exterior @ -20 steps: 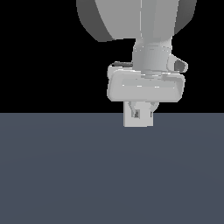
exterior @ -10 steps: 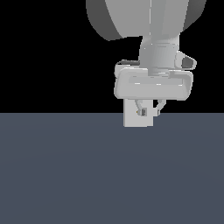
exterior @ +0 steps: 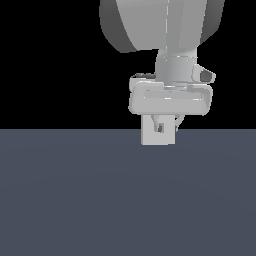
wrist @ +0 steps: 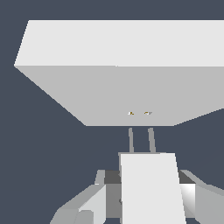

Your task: Plug the charger into the wall socket.

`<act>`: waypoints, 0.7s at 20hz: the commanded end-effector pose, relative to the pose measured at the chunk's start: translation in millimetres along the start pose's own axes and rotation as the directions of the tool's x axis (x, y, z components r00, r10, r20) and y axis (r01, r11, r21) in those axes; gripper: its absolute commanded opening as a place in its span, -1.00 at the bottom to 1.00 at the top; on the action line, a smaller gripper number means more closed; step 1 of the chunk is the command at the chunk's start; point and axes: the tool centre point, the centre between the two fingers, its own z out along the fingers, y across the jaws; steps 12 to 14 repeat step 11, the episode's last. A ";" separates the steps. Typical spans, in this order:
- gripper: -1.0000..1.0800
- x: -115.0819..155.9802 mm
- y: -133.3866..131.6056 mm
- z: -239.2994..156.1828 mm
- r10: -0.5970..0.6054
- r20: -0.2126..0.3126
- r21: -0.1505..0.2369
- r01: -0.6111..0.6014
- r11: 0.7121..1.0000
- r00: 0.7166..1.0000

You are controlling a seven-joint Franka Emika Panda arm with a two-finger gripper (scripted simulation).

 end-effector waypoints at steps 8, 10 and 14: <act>-1.00 24.9 -0.2 8.0 0.000 0.000 0.000 0.000 1.000 1.000; -1.00 26.1 -0.1 8.3 0.000 0.000 0.000 0.000 1.000 1.000; -1.00 26.2 0.0 8.4 0.000 0.000 0.000 0.000 1.000 1.000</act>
